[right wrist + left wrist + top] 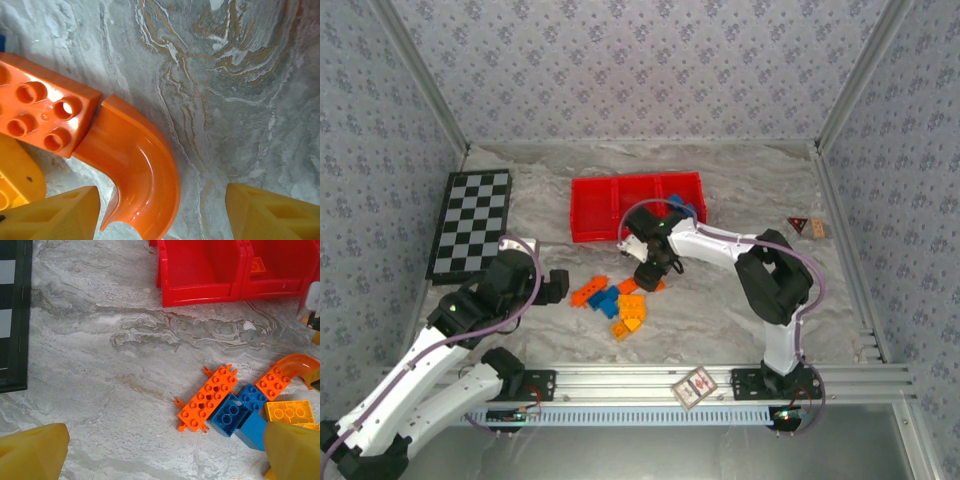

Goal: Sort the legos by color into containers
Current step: Pick up the lego from the center of the table.

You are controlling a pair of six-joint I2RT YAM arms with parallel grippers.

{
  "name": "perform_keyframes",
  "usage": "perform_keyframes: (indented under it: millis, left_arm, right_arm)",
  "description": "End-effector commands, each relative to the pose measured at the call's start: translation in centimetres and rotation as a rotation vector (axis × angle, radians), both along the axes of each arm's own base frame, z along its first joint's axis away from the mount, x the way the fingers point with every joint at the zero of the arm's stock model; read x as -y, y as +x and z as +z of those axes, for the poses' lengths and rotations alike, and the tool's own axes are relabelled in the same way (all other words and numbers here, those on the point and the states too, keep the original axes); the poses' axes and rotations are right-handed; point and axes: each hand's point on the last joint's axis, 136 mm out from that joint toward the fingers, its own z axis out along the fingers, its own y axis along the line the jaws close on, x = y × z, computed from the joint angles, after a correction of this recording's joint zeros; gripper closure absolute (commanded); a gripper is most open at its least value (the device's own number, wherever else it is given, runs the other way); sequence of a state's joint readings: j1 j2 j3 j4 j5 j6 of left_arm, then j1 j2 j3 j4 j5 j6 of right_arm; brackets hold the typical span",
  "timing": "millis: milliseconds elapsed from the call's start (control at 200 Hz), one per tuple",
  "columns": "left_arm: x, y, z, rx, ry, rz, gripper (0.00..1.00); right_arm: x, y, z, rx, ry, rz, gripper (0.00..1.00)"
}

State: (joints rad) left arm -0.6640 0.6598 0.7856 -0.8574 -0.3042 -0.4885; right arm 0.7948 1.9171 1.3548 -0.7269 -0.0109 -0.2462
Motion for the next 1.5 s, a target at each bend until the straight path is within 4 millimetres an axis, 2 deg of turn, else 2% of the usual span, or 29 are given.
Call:
perform_keyframes:
  millis: [0, 305, 635, 835, 979, 1134, 1279, 1389, 1494]
  left_arm:
    - [0.0, 0.1, 0.3, 0.013, -0.002, 0.006, 0.00]
    - [0.0, 0.1, 0.2, 0.013, -0.001, 0.006, 0.00]
    - [0.0, 0.0, 0.3, 0.013, -0.002, 0.006, 0.00]
    - [-0.1, 0.0, 0.3, 0.017, -0.001, 0.007, 0.00]
    - [-0.1, 0.0, 0.3, 0.016, -0.001, 0.006, 0.00]
    - [0.0, 0.0, 0.3, 0.015, -0.001, 0.005, 0.00]
    - [0.0, 0.0, 0.2, 0.013, -0.001, 0.004, 0.00]
    - [0.0, 0.0, 0.3, 0.016, -0.004, 0.004, 0.00]
    - [0.0, 0.0, 0.3, 0.017, -0.005, 0.002, 0.00]
  right_arm:
    - [-0.2, -0.1, -1.0, -0.015, -0.025, -0.018, 0.32]
    - [-0.2, -0.2, -2.3, -0.027, -0.029, -0.043, 0.41]
    - [1.1, 0.0, -2.8, -0.013, -0.068, -0.111, 0.53]
    - [1.7, 0.3, -1.5, 0.007, -0.072, -0.132, 0.60]
    - [1.7, 1.2, 0.9, 0.041, -0.040, -0.157, 0.62]
    - [0.3, 3.7, 5.7, 0.108, 0.064, -0.205, 0.63]
    - [-0.8, 8.0, 10.2, 0.171, 0.191, -0.309, 0.65]
    - [-0.6, 12.1, 12.2, 0.201, 0.261, -0.437, 0.65]
    - [-1.0, 15.2, 12.8, 0.194, 0.334, -0.525, 0.65]
